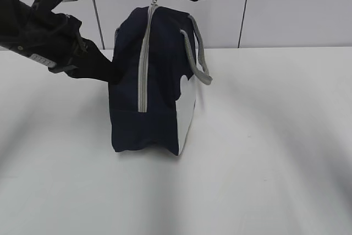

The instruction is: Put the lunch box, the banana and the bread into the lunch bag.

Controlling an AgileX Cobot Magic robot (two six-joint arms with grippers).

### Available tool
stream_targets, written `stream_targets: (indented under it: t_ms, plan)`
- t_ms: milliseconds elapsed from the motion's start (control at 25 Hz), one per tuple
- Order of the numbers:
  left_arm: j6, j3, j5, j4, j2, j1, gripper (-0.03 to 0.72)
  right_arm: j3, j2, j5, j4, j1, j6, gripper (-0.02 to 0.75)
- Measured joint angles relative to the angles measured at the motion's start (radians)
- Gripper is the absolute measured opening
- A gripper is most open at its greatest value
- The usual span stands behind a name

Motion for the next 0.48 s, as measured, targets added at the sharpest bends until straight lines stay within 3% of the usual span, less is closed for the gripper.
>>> stream_targets:
  t_ms: [480]
  plan:
    - [0.0, 0.0, 0.019, 0.022, 0.0, 0.0, 0.003, -0.056, 0.114, 0.013, 0.009, -0.036, 0.011, -0.016]
